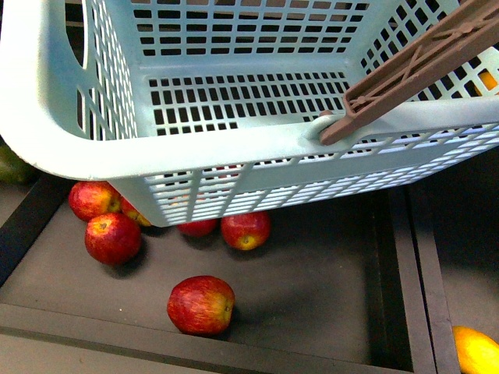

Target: Pick lemon and mango into basket

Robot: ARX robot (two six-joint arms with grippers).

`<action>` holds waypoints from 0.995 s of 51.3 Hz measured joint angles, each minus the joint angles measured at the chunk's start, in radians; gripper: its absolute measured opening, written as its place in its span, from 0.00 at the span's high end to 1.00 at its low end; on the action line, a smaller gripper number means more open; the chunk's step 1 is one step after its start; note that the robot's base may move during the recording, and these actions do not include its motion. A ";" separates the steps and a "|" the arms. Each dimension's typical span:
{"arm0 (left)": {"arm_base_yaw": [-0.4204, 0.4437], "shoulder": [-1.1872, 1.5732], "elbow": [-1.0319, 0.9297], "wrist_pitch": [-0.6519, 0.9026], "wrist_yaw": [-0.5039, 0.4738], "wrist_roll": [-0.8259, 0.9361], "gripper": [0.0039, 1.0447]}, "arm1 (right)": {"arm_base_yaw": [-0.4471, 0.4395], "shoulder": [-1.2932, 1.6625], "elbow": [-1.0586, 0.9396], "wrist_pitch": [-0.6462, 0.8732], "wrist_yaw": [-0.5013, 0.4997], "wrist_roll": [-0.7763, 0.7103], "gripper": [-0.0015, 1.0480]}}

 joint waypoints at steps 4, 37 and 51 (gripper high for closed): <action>0.000 0.000 0.000 0.000 -0.001 0.000 0.96 | -0.009 -0.029 -0.026 -0.019 -0.033 0.010 0.41; 0.000 0.000 0.000 0.000 0.000 0.000 0.96 | 0.101 -0.978 -0.539 0.343 -0.558 0.682 0.42; 0.000 0.000 0.000 0.000 0.000 0.000 0.96 | 0.531 -1.165 -0.572 0.556 -0.278 1.148 0.42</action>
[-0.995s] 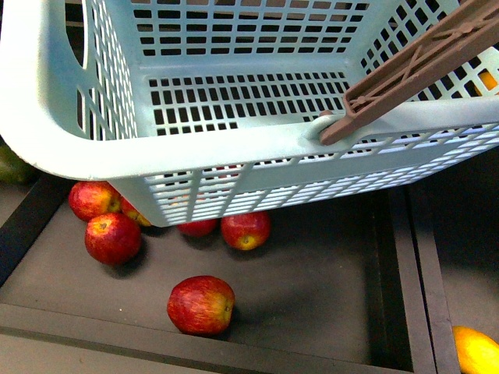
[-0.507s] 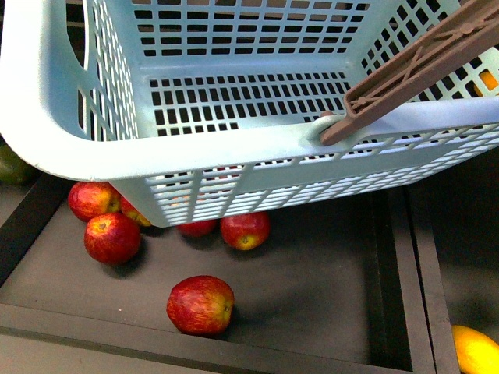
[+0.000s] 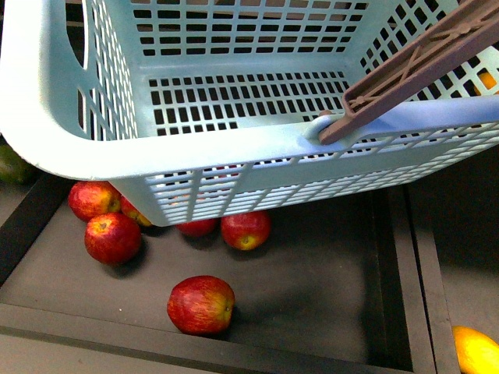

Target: Pick lemon and mango into basket

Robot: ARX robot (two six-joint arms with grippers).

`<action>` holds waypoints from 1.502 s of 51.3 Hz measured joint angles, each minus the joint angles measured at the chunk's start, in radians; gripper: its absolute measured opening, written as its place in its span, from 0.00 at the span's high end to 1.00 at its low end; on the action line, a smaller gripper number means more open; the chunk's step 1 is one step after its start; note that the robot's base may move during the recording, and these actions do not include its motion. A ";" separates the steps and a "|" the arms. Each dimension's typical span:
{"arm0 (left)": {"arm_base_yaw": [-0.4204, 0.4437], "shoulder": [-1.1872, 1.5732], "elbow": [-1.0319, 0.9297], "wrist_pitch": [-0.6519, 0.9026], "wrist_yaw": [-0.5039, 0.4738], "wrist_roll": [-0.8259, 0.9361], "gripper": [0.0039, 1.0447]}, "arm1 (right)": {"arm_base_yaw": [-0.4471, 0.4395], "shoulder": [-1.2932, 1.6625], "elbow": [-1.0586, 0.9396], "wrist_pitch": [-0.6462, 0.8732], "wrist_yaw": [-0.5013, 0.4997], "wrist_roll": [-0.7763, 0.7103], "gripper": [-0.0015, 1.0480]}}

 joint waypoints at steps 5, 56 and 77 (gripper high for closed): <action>0.000 0.000 0.000 0.000 0.001 0.000 0.96 | 0.142 0.087 0.026 0.029 0.126 0.030 0.42; -0.001 0.001 0.000 -0.002 0.004 0.000 0.96 | 0.170 -0.301 -0.321 0.022 0.577 0.111 0.72; -0.001 0.001 0.000 -0.002 -0.003 0.004 0.96 | 0.180 -0.548 -0.488 -0.050 0.584 0.105 0.98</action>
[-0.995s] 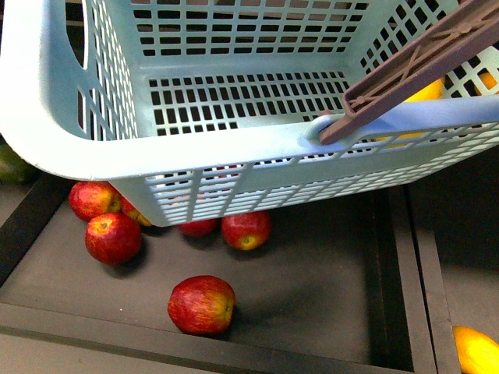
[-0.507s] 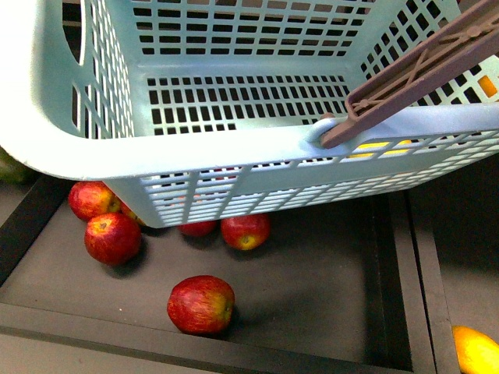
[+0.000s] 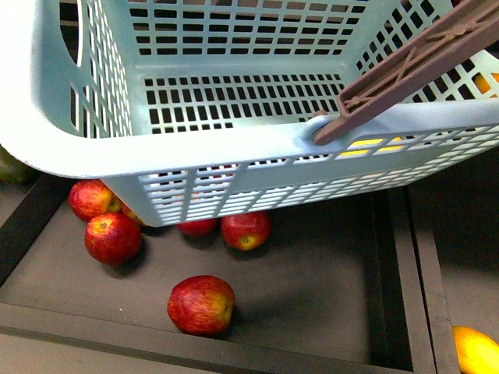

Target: Pick lemon and mango into basket

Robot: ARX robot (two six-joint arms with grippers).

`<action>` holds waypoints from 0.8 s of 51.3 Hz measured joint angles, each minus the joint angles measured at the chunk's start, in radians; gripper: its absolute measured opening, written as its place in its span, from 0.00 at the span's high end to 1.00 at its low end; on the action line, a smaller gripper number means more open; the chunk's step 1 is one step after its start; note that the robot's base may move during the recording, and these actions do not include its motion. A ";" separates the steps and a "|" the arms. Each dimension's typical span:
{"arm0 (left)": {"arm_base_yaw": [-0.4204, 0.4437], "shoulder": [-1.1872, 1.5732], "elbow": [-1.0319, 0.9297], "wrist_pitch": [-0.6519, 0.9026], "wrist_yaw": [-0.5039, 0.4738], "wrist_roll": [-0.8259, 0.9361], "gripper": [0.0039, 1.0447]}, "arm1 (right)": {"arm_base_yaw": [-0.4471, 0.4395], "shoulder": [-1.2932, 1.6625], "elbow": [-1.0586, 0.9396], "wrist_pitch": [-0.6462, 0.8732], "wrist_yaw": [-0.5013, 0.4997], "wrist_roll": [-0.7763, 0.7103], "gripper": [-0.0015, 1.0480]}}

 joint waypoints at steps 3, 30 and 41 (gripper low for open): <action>0.000 0.000 0.000 0.000 0.002 0.000 0.96 | 0.000 -0.022 -0.010 -0.014 0.000 0.000 0.98; 0.000 0.000 0.000 0.000 0.001 0.000 0.96 | 0.000 -0.259 -0.085 -0.143 0.000 -0.001 0.83; 0.000 0.000 0.000 0.000 0.004 -0.001 0.96 | 0.000 -0.260 -0.085 -0.145 0.000 -0.001 0.49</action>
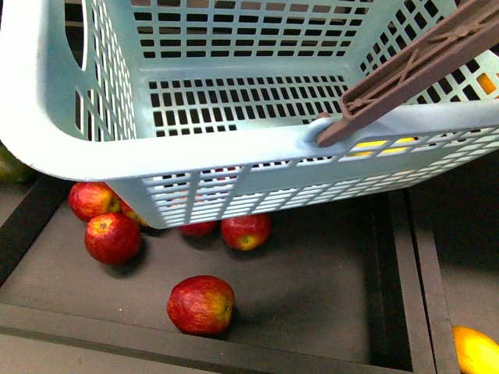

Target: Pick lemon and mango into basket

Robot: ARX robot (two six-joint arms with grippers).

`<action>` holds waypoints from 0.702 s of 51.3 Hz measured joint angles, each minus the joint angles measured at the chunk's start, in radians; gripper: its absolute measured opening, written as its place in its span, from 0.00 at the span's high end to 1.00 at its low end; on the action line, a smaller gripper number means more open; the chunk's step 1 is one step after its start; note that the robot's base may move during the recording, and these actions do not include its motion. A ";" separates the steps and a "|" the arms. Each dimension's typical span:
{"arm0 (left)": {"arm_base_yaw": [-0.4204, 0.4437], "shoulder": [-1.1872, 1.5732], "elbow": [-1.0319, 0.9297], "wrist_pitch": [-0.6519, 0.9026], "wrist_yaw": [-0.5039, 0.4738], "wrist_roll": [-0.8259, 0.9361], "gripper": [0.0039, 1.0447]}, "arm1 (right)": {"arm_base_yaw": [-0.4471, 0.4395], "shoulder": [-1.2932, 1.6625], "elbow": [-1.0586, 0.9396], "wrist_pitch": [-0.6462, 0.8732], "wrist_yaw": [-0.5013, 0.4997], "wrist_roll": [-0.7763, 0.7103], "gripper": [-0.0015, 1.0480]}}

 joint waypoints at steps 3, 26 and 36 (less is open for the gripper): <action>0.000 0.000 0.000 0.000 -0.002 0.001 0.96 | 0.000 0.000 0.000 0.000 0.000 0.000 0.38; -0.004 0.001 0.001 0.000 -0.003 -0.001 0.96 | 0.000 -0.002 0.000 -0.001 0.000 0.000 0.08; -0.001 0.001 0.001 0.000 -0.001 0.002 0.96 | 0.000 -0.003 0.000 -0.001 0.000 0.000 0.08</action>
